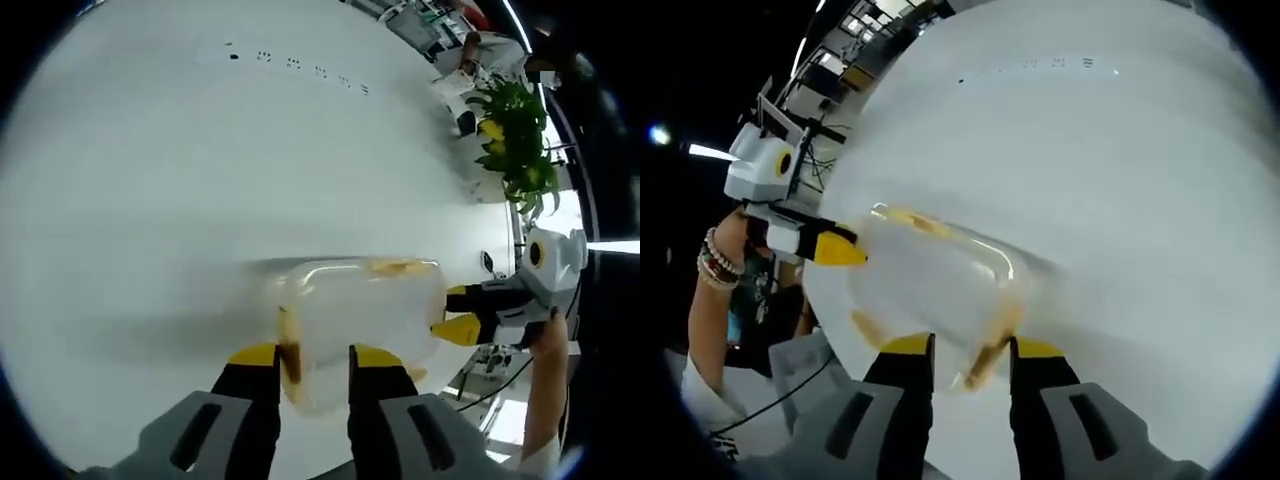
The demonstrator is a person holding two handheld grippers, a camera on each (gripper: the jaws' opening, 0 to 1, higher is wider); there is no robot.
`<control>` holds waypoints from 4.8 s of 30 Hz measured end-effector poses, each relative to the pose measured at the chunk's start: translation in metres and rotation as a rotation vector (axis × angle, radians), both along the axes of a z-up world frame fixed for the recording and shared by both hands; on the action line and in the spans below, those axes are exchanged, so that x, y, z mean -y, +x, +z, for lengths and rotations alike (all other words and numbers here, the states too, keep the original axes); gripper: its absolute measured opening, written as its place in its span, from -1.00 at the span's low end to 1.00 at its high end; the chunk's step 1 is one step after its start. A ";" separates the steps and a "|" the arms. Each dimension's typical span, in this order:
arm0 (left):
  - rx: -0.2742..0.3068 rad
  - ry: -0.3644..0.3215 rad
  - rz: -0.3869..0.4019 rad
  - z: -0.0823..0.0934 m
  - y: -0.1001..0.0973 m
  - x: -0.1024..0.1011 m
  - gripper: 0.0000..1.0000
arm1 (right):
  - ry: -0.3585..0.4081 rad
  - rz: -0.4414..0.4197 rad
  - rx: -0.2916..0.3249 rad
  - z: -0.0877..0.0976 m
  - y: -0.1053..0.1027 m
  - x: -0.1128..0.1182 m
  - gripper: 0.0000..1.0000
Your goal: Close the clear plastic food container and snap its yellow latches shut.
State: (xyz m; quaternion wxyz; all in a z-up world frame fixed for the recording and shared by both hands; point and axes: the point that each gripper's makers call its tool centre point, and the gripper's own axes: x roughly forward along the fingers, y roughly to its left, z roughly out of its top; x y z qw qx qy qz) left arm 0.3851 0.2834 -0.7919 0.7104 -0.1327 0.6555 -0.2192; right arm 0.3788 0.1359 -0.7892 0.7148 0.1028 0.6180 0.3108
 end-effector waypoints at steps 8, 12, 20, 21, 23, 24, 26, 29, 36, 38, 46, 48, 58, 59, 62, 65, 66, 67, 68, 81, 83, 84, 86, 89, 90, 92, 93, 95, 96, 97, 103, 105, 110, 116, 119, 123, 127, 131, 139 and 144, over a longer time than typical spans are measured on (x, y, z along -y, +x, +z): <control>0.188 0.053 -0.136 0.009 0.008 -0.001 -0.64 | -0.011 0.019 0.040 0.003 -0.008 -0.001 -0.45; 0.249 0.065 -0.152 0.020 0.013 -0.005 -0.67 | -0.080 0.089 0.109 0.008 -0.009 0.004 -0.53; 0.355 -0.079 -0.164 0.048 0.017 0.014 -0.75 | -0.139 0.127 0.198 0.022 -0.001 0.007 -0.74; 0.360 -0.098 -0.172 0.049 0.014 0.019 -0.76 | -0.131 0.126 0.207 0.025 -0.001 0.004 -0.75; 0.370 -0.125 -0.178 0.051 0.009 0.026 -0.78 | -0.110 0.126 0.215 0.027 0.004 -0.001 -0.82; 0.379 -0.137 -0.179 0.052 0.008 0.029 -0.80 | -0.101 0.130 0.220 0.029 0.004 -0.004 -0.84; 0.386 -0.154 -0.180 0.051 0.006 0.035 -0.84 | -0.096 0.130 0.233 0.031 0.004 -0.009 -0.86; 0.409 -0.149 -0.196 0.049 0.004 0.042 -0.88 | -0.102 0.142 0.254 0.032 0.005 -0.013 -0.94; 0.435 -0.135 -0.278 0.043 -0.010 0.057 -0.97 | -0.086 0.146 0.273 0.034 0.013 -0.024 -1.00; 0.455 -0.117 -0.299 0.041 -0.011 0.060 -0.99 | -0.083 0.143 0.277 0.034 0.016 -0.028 -1.00; 0.545 -0.070 -0.337 0.037 -0.010 0.070 -1.00 | -0.037 0.147 0.295 0.034 0.030 -0.057 -1.00; 0.549 -0.075 -0.340 0.036 -0.012 0.074 -1.00 | -0.037 0.162 0.302 0.032 0.030 -0.062 -1.00; 0.556 -0.079 -0.382 0.026 -0.029 0.086 -1.00 | -0.008 0.198 0.280 0.027 0.026 -0.082 -1.00; 0.564 -0.076 -0.389 0.026 -0.029 0.086 -1.00 | -0.010 0.199 0.279 0.026 0.027 -0.082 -1.00; 0.564 -0.071 -0.395 0.026 -0.032 0.086 -1.00 | -0.016 0.197 0.283 0.026 0.030 -0.079 -1.00; 0.554 -0.082 -0.403 0.026 -0.039 0.087 -1.00 | -0.034 0.183 0.309 0.027 0.036 -0.075 -1.00; 0.549 -0.090 -0.405 0.026 -0.041 0.088 -1.00 | -0.045 0.169 0.332 0.027 0.040 -0.073 -1.00; 0.537 -0.103 -0.404 0.026 -0.044 0.090 -1.00 | -0.049 0.164 0.341 0.028 0.043 -0.071 -1.00; 0.527 -0.114 -0.401 0.026 -0.047 0.091 -1.00 | -0.048 0.158 0.344 0.029 0.047 -0.071 -1.00; 0.458 -0.178 -0.375 0.025 -0.070 0.086 -1.00 | -0.089 0.115 0.378 0.018 0.068 -0.066 -1.00; 0.458 -0.164 -0.389 0.021 -0.074 0.083 -1.00 | -0.087 0.113 0.370 0.016 0.065 -0.066 -1.00; 0.460 -0.157 -0.393 0.019 -0.075 0.082 -1.00 | -0.081 0.108 0.372 0.017 0.063 -0.066 -1.00; 0.464 -0.148 -0.395 0.016 -0.075 0.080 -1.00 | -0.080 0.107 0.367 0.016 0.062 -0.067 -1.00; 0.460 -0.137 -0.399 0.009 -0.076 0.079 -1.00 | -0.077 0.104 0.367 0.016 0.060 -0.068 -1.00; 0.462 -0.135 -0.401 0.008 -0.076 0.079 -1.00 | -0.077 0.105 0.369 0.016 0.060 -0.068 -1.00; 0.466 -0.125 -0.410 0.004 -0.076 0.079 -1.00 | -0.075 0.104 0.368 0.016 0.059 -0.068 -1.00; 0.467 -0.124 -0.420 0.001 -0.076 0.079 -1.00 | -0.074 0.103 0.368 0.016 0.059 -0.068 -1.00; 0.462 -0.130 -0.423 -0.001 -0.077 0.081 -1.00 | -0.071 0.101 0.366 0.016 0.061 -0.068 -1.00; 0.465 -0.129 -0.430 -0.002 -0.078 0.082 -1.00 | -0.070 0.100 0.366 0.017 0.061 -0.068 -1.00; 0.468 -0.123 -0.435 -0.004 -0.079 0.082 -1.00 | -0.070 0.099 0.366 0.017 0.060 -0.068 -1.00; 0.535 -0.172 -0.473 0.016 -0.078 0.086 -0.99 | -0.111 0.136 0.415 0.018 0.068 -0.061 -1.00; 0.573 -0.179 -0.495 0.024 -0.075 0.085 -0.92 | -0.099 0.153 0.425 0.024 0.068 -0.061 -1.00; 0.700 -0.198 -0.526 0.044 -0.062 0.086 -0.81 | -0.068 0.270 0.506 0.042 0.069 -0.067 -1.00; 0.848 -0.112 -0.622 0.046 -0.039 0.079 -0.58 | -0.214 0.461 0.580 0.038 0.068 -0.056 -0.90; 0.905 -0.101 -0.701 0.047 -0.037 0.082 -0.52 | -0.190 0.497 0.580 0.038 0.064 -0.061 -0.79; 0.971 -0.106 -0.817 0.046 -0.039 0.088 -0.24 | -0.151 0.562 0.578 0.038 0.063 -0.069 -0.66; 1.033 -0.072 -0.957 0.039 -0.040 0.087 -0.23 | -0.181 0.695 0.578 0.032 0.056 -0.072 -0.50; 1.108 0.020 -1.110 0.030 -0.038 0.082 -0.25 | -0.193 0.765 0.528 0.021 0.044 -0.072 -0.38; 1.194 0.114 -1.305 0.021 -0.040 0.087 -0.34 | -0.182 0.817 0.490 0.015 0.037 -0.073 -0.27; 1.180 0.110 -1.331 0.019 -0.041 0.091 -0.35 | -0.164 0.851 0.442 0.012 0.034 -0.073 -0.27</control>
